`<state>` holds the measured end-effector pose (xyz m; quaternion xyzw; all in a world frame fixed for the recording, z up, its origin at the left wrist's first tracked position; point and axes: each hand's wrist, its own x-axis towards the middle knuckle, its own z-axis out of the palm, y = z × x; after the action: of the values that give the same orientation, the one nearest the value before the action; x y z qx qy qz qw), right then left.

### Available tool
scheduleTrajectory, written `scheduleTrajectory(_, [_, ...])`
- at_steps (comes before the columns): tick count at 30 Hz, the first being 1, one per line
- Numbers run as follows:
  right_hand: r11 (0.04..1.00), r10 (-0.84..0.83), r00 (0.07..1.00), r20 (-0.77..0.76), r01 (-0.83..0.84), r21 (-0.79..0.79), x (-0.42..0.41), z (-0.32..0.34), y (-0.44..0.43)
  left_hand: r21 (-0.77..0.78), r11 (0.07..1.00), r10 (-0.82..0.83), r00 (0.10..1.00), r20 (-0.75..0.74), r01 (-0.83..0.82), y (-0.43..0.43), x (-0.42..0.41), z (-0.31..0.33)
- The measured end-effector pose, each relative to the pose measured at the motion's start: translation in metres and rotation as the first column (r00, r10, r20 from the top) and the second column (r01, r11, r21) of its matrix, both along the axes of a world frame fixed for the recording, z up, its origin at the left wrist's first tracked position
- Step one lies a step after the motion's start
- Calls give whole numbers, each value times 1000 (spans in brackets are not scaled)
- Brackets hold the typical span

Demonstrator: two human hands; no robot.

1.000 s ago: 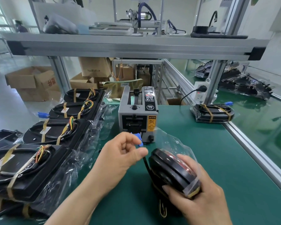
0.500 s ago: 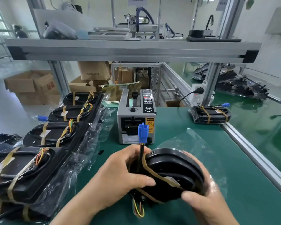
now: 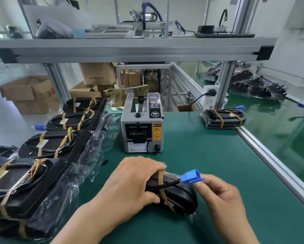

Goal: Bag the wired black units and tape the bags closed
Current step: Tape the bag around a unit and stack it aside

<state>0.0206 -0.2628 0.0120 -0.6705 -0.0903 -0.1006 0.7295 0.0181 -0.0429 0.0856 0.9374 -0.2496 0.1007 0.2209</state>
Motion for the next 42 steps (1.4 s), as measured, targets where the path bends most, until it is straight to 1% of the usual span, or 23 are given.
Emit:
scheduleTrajectory(1, [1000,28,1000,-7,-28,9,0,-3,-1,4,1000,-16,1000,9,16,0,0,-1])
scheduleTrajectory(3, [989,147,988,-38,-146,26,-1,-7,-3,30,998,-66,995,69,64,0,1,-3])
scheduleTrajectory(5, [962,272,959,-76,-272,17,-2,-11,-4,-20,994,-103,986,134,107,-2,1,-4])
scheduleTrajectory(7, [952,303,949,-85,-305,-7,1,-13,-6,-114,981,-133,974,181,155,-6,1,-7])
scheduleTrajectory(9, [957,289,952,-97,-291,-5,6,-13,-6,-143,969,-164,959,231,200,-10,0,-11])
scheduleTrajectory(11, [952,305,945,-118,-300,51,11,-13,-6,-80,971,-195,945,263,223,-11,-1,-17])
scheduleTrajectory(14, [931,365,922,-129,-358,73,13,-12,-11,103,981,-192,922,338,167,-11,0,-27])
scheduleTrajectory(15, [919,393,910,-134,-388,61,13,-12,-12,129,982,-176,914,365,138,-14,0,-30])
scheduleTrajectory(17, [899,435,888,-148,-437,22,13,-12,-14,112,990,-121,898,423,81,-19,-1,-36])
scheduleTrajectory(19, [906,420,895,-151,-423,7,14,-15,-12,47,997,-70,901,427,56,-22,-3,-41])
scheduleTrajectory(21, [925,377,915,-145,-379,18,14,-19,-10,-2,997,-64,911,408,71,-20,-3,-45])
scheduleTrajectory(28, [936,346,930,-120,-351,-21,15,-20,-6,-19,999,-35,931,363,45,-21,-6,-42])
scheduleTrajectory(31, [955,283,953,-106,-290,-60,14,-21,-1,-28,998,-38,932,360,51,-21,-7,-38])
scheduleTrajectory(32, [964,251,963,-96,-258,-68,14,-22,1,-75,993,-55,937,345,86,-21,-7,-33])
scheduleTrajectory(33, [972,218,972,-83,-224,-76,13,-24,3,-166,978,-70,949,307,126,-21,-7,-27])
scheduleTrajectory(34, [978,185,980,-70,-191,-89,11,-24,5,-287,948,-67,966,251,140,-19,-6,-19])
scheduleTrajectory(35, [982,148,987,-59,-154,-112,10,-24,6,-407,908,-27,982,188,103,-17,-4,-10])
scheduleTrajectory(37, [985,45,998,-49,-53,-162,6,-24,7,-605,789,170,984,51,-105,-10,6,8])
scheduleTrajectory(38, [986,-8,999,-42,1,-170,5,-23,5,-676,698,278,960,-45,-234,-6,14,14])
scheduleTrajectory(39, [986,-51,998,-32,45,-162,4,-22,3,-737,579,344,924,-165,-347,-2,26,18])
scheduleTrajectory(40, [986,-79,997,-27,74,-147,3,-20,1,-775,450,361,885,-296,-443,2,39,20])
scheduleTrajectory(41, [986,-90,996,-24,85,-143,2,-19,0,-775,341,345,837,-424,-533,6,53,20])
scheduleTrajectory(42, [984,-90,996,-21,86,-155,2,-17,-1,-744,260,306,783,-541,-616,10,67,19])
